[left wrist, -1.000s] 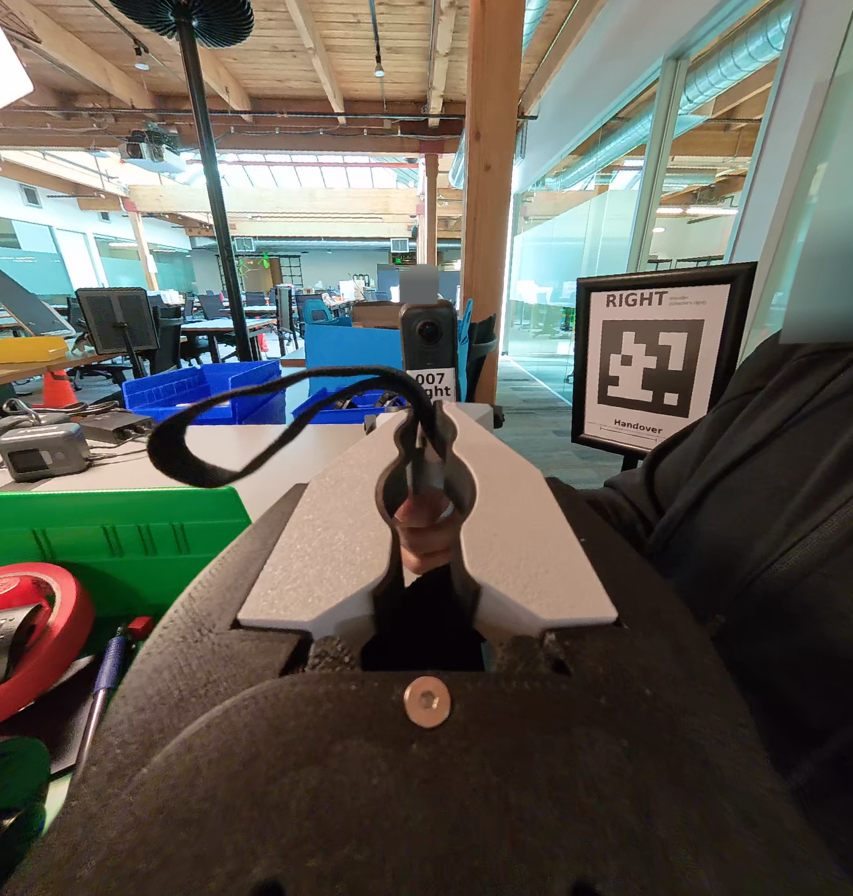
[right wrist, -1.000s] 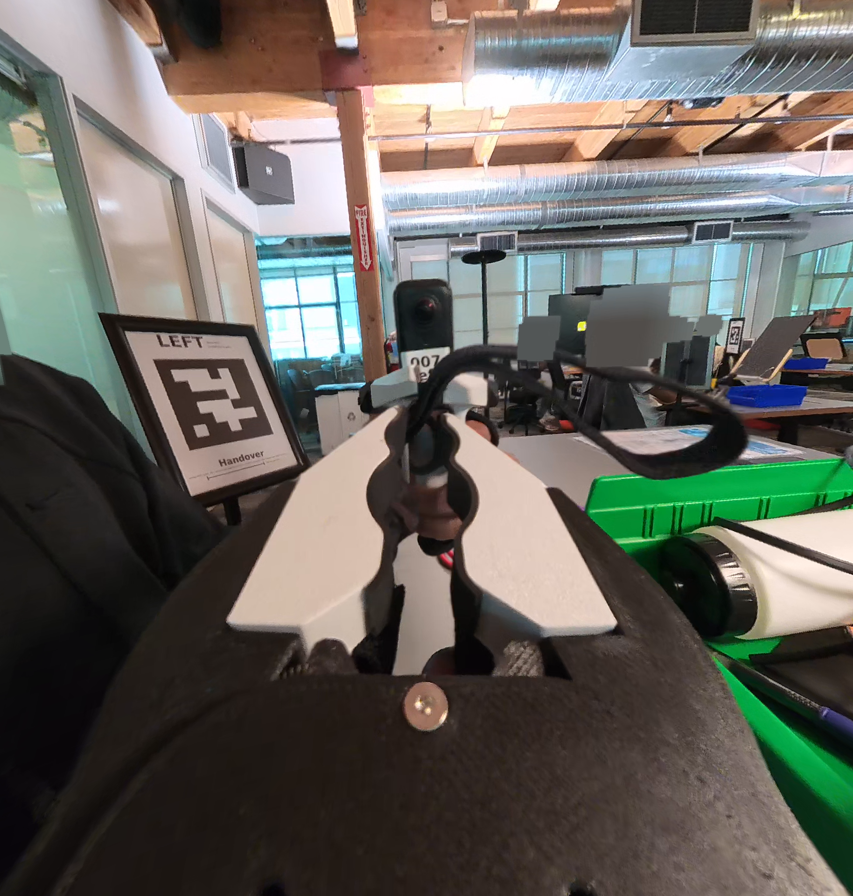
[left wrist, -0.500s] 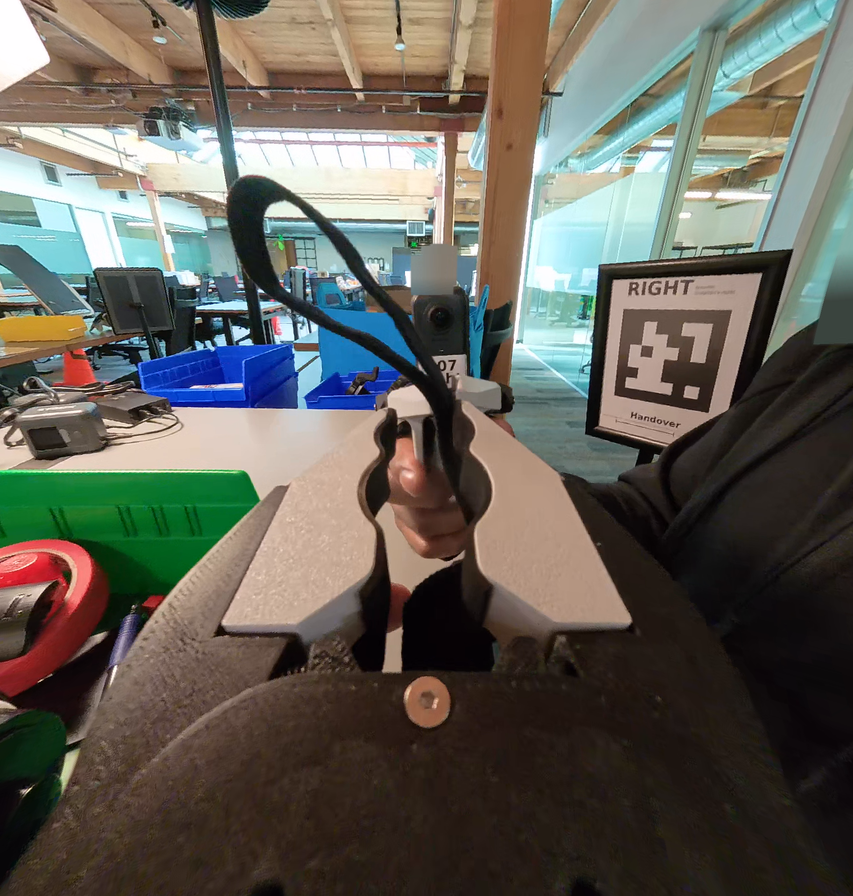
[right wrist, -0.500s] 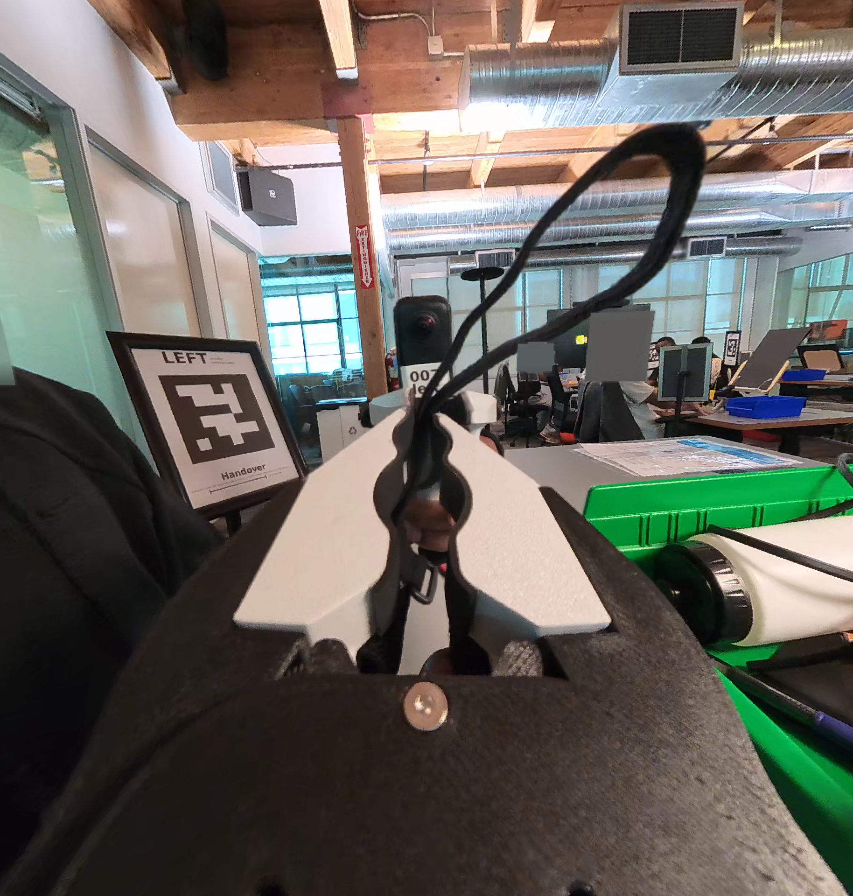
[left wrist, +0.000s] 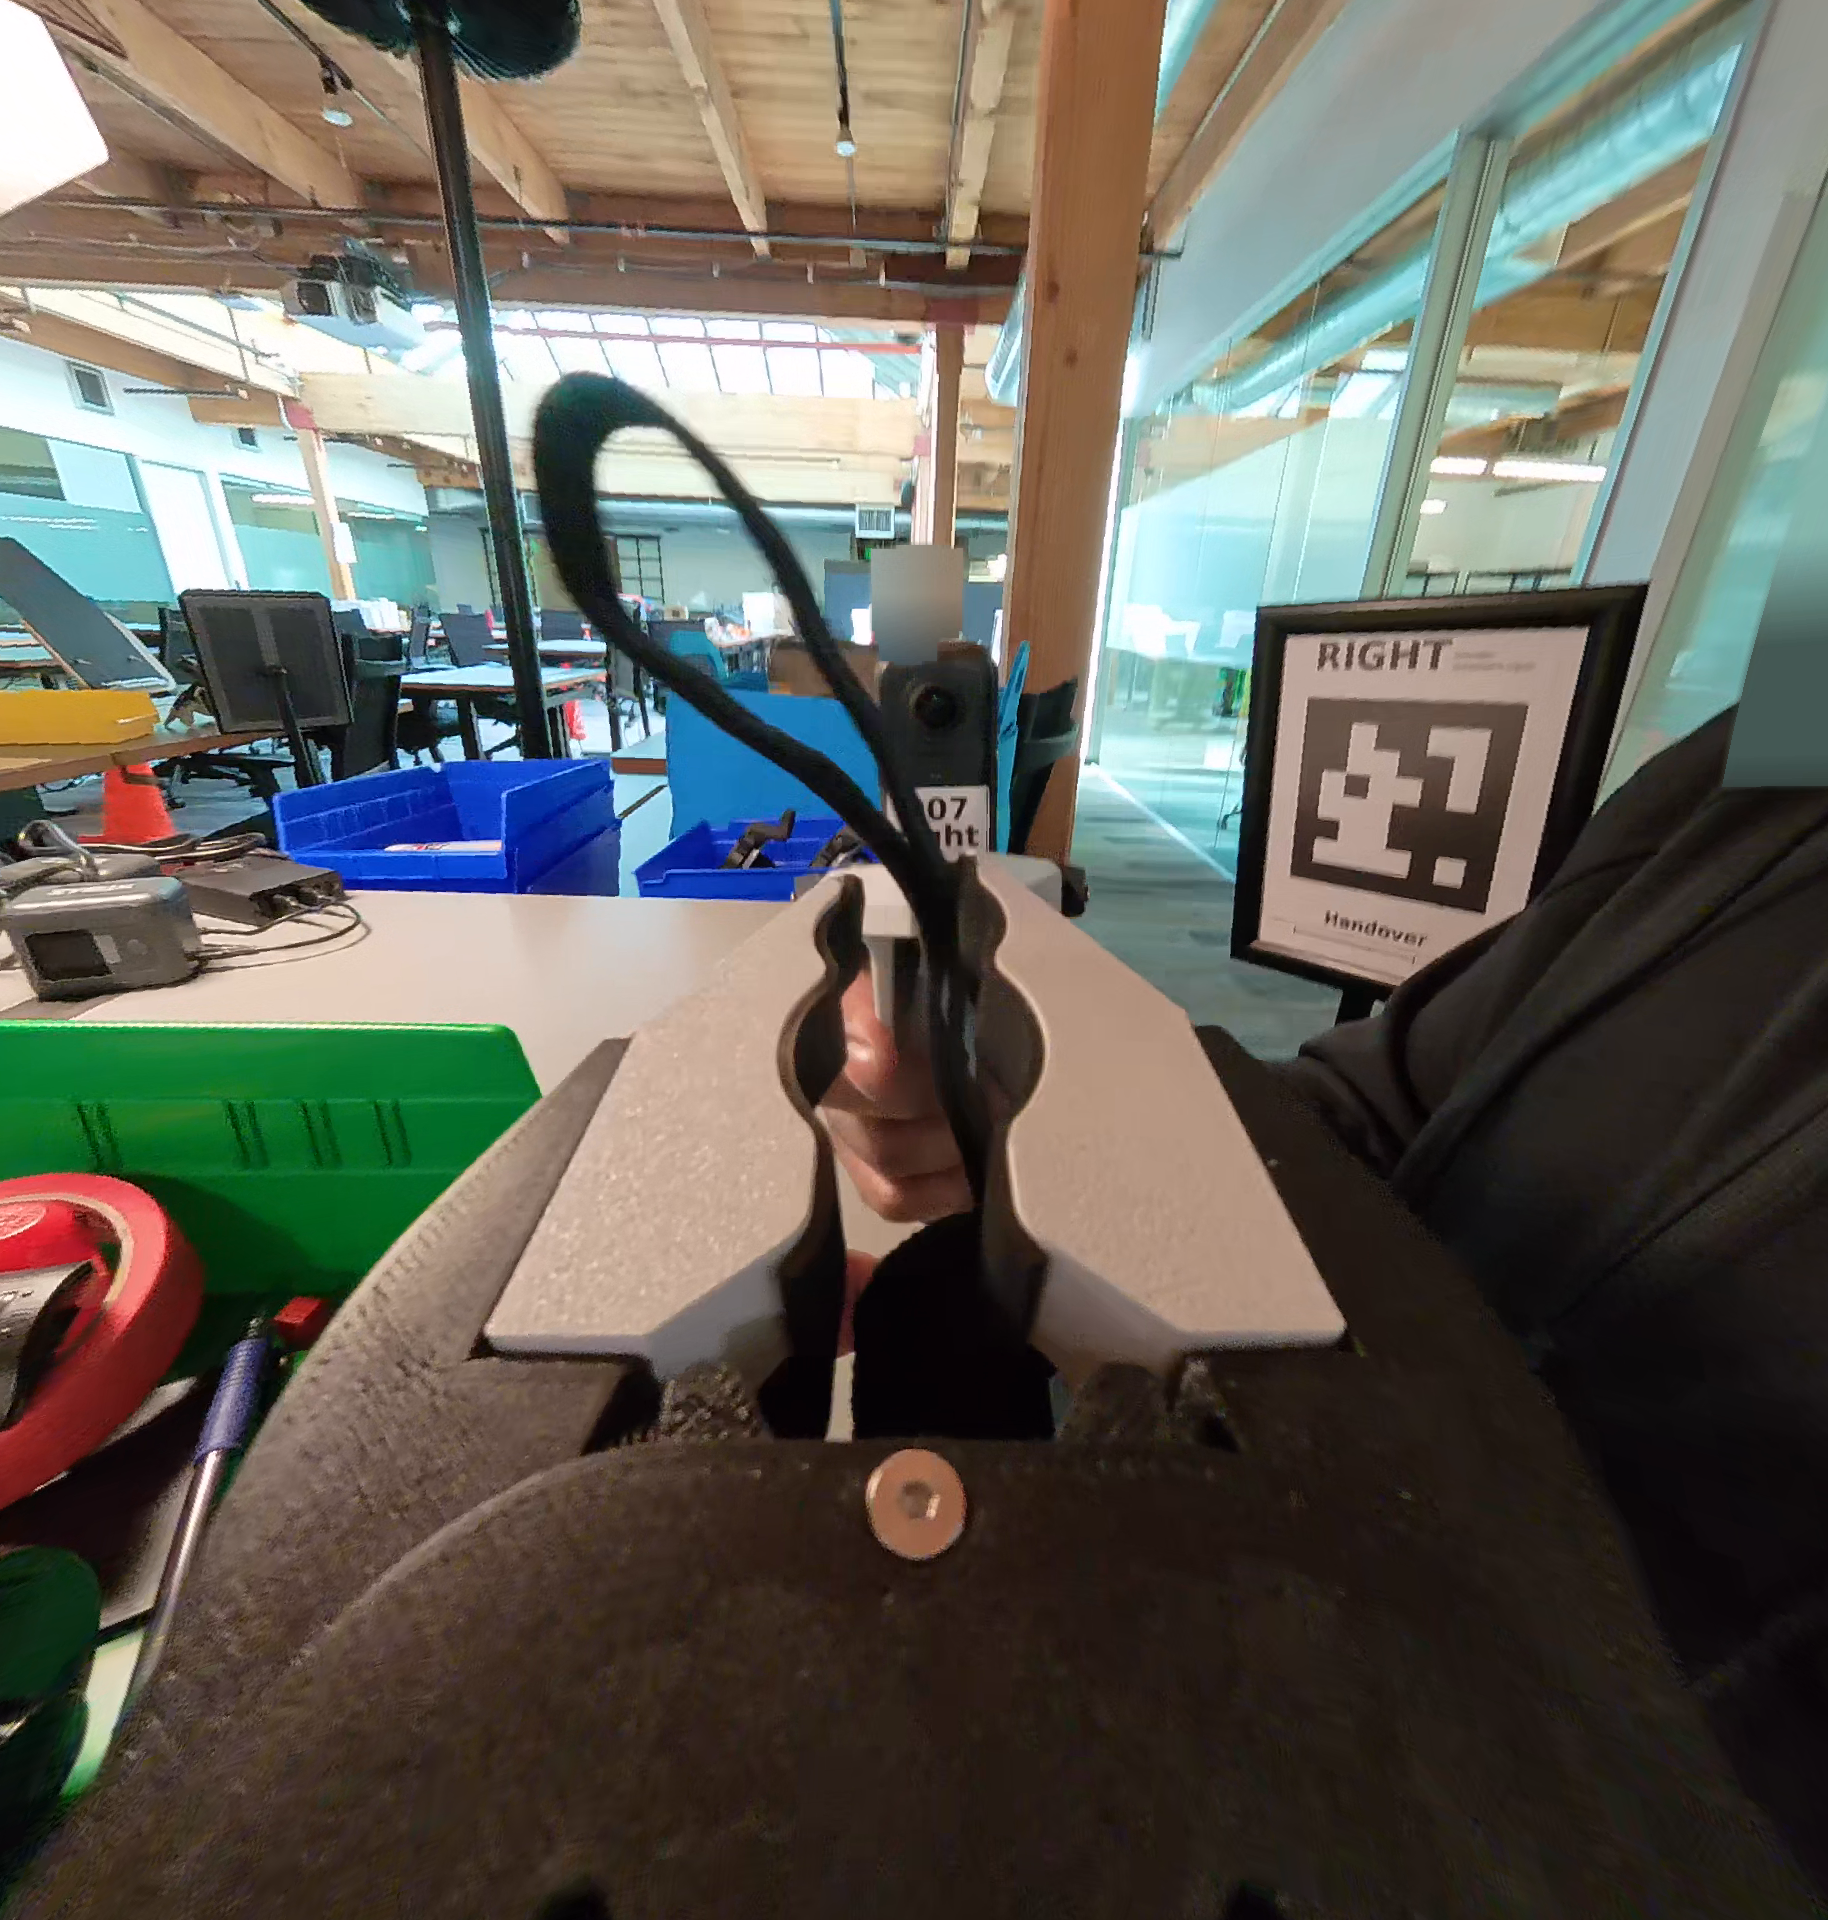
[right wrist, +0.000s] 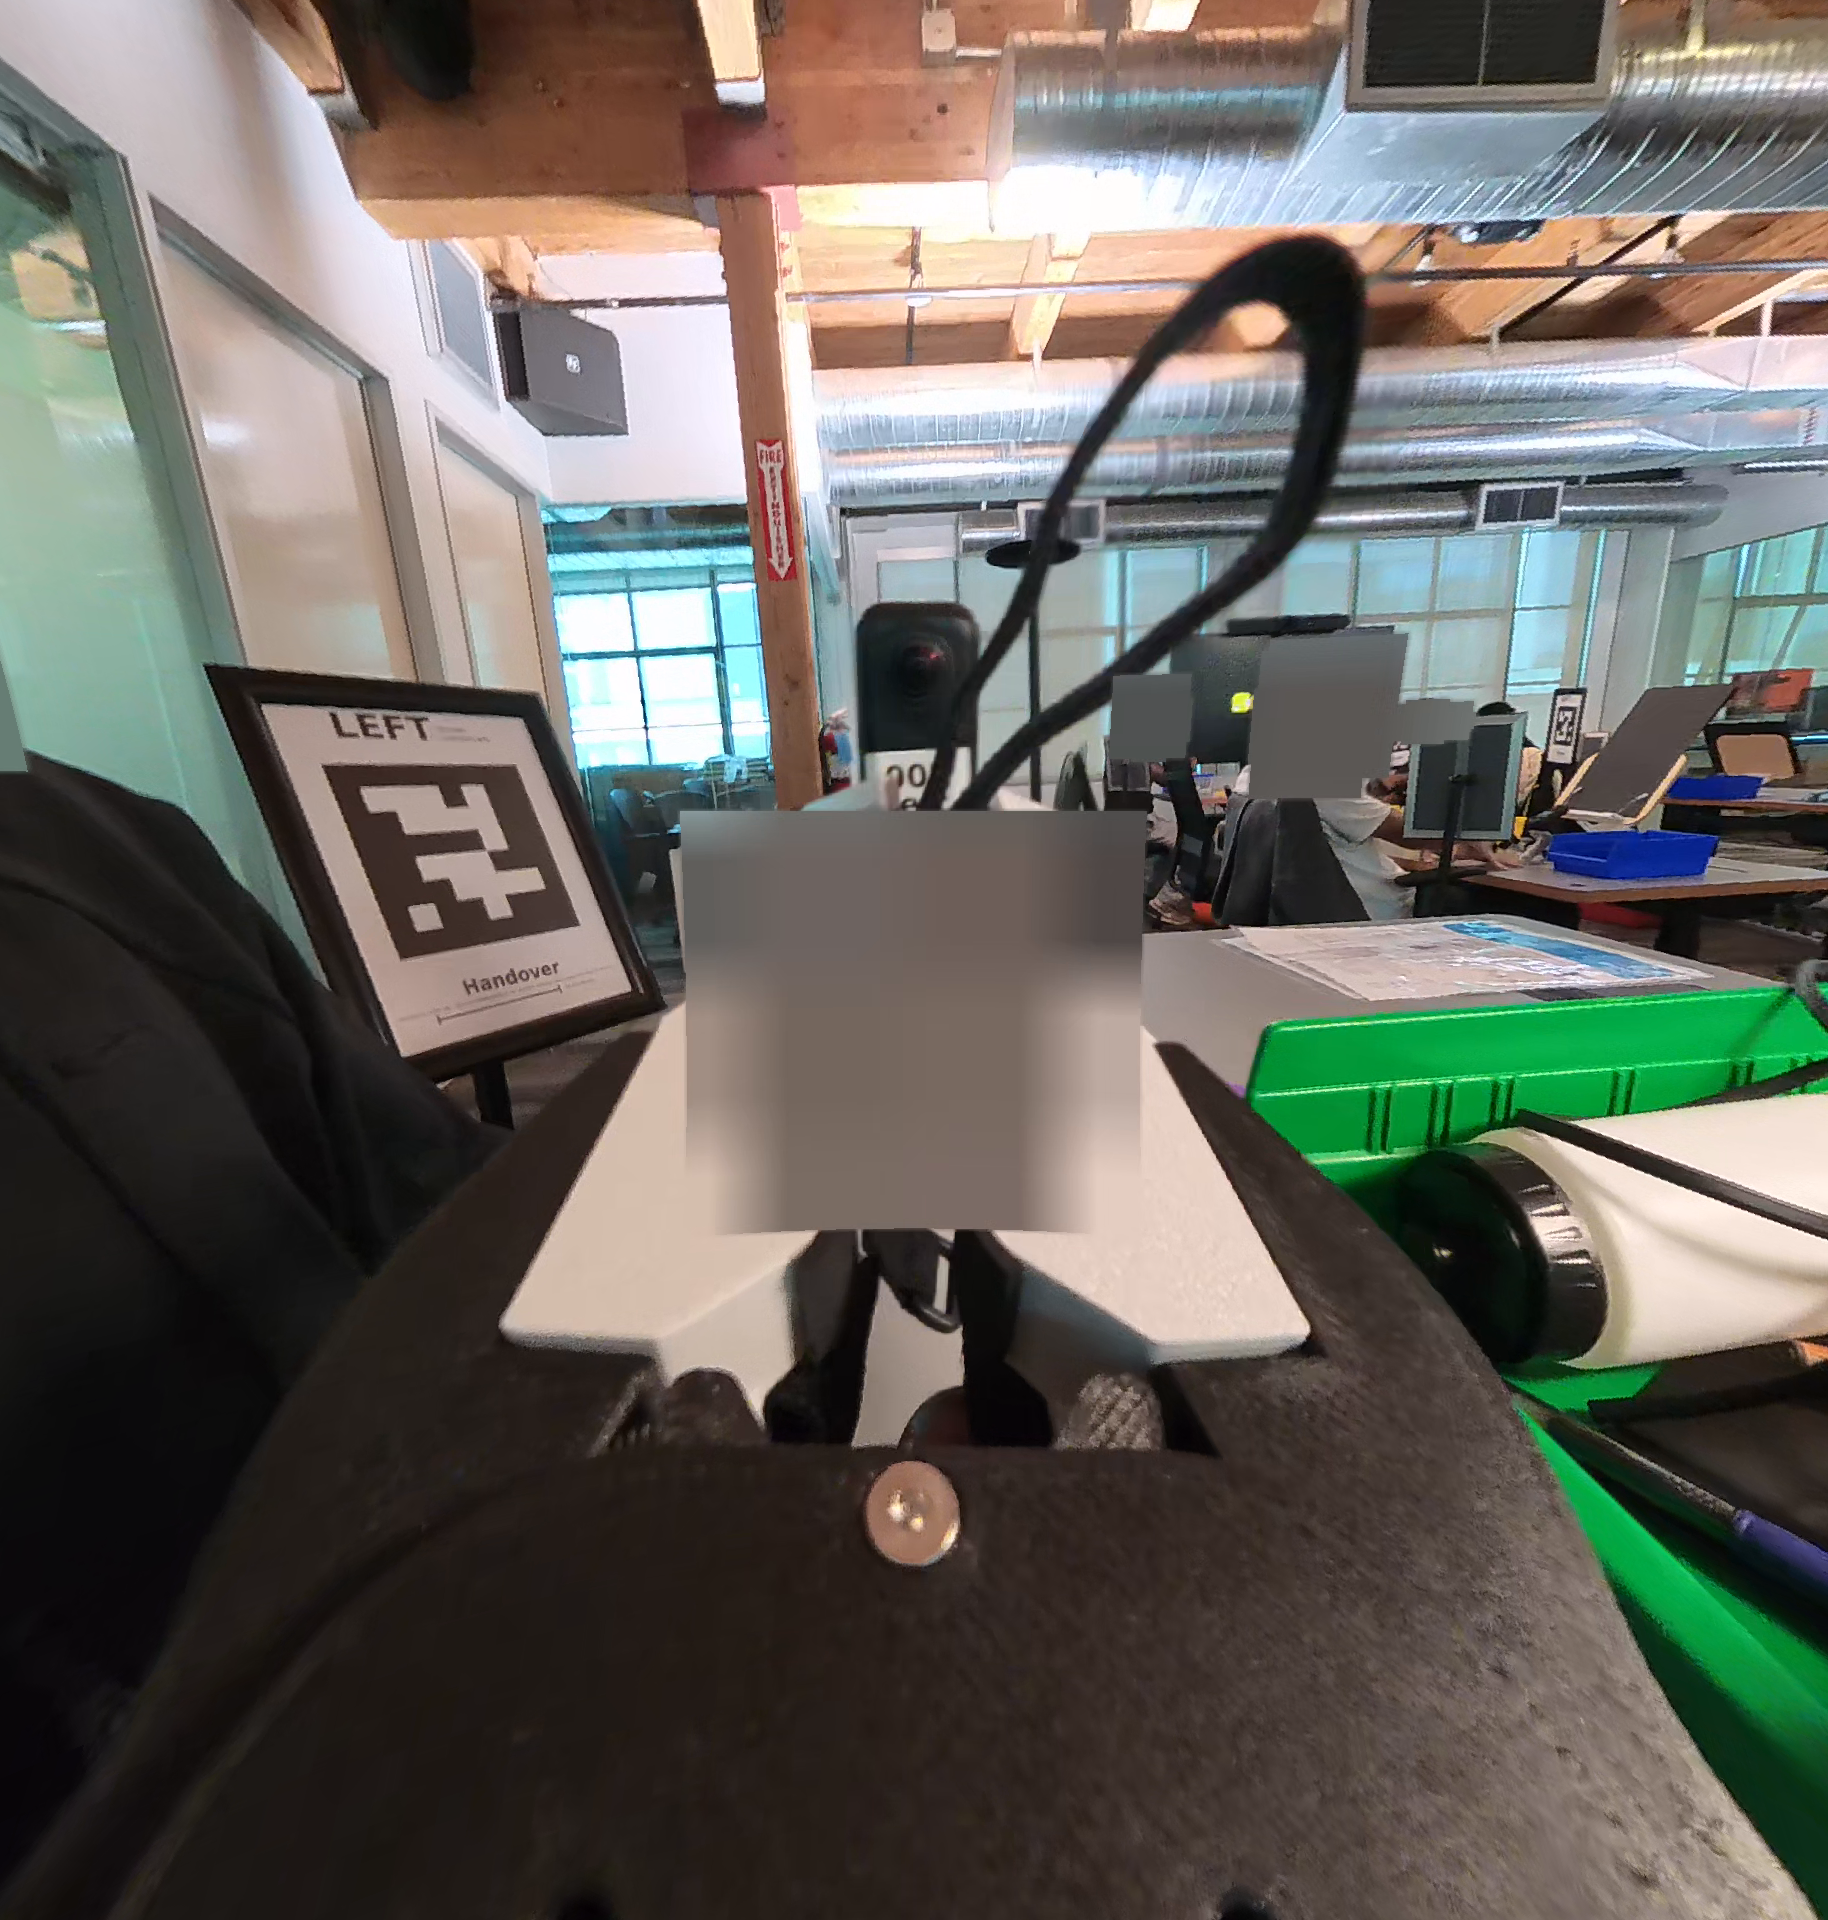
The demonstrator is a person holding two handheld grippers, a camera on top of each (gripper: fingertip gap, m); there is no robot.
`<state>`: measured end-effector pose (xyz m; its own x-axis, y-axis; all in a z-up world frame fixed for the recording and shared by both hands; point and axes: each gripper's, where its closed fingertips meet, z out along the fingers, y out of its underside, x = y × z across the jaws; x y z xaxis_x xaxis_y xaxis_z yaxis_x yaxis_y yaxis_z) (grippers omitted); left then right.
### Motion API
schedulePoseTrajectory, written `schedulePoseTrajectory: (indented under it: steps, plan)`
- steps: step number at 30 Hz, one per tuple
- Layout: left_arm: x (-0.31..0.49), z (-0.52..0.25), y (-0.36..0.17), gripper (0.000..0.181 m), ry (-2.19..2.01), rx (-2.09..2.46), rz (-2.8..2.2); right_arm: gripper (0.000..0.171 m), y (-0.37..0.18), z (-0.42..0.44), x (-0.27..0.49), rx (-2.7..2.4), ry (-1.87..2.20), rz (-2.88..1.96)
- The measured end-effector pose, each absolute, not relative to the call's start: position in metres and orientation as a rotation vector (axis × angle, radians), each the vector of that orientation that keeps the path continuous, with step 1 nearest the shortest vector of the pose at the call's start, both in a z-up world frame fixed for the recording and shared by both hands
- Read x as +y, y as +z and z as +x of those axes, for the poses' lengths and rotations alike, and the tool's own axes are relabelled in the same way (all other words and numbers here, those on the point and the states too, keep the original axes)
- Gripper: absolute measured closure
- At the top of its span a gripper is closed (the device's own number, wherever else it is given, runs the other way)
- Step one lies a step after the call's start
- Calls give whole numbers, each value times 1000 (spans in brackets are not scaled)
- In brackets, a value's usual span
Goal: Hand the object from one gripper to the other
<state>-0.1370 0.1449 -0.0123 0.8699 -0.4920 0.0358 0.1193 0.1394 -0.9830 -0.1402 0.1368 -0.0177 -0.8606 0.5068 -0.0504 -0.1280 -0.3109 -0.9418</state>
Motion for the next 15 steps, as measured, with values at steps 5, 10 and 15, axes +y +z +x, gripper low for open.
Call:
schedulePoseTrajectory:
  steps: [5, 10, 15]
  plan:
    - [141, -134, -10, 175, -451, 360, -1342, 155, -18, -141, 135, -1544, 2222, -494]
    - [144, -131, -16, 174, -435, 378, -1378, 164, -12, -140, 143, -1486, 2265, -502]
    - [144, -135, -13, 163, -449, 341, -1366, 165, -19, -144, 138, -1537, 2175, -491]
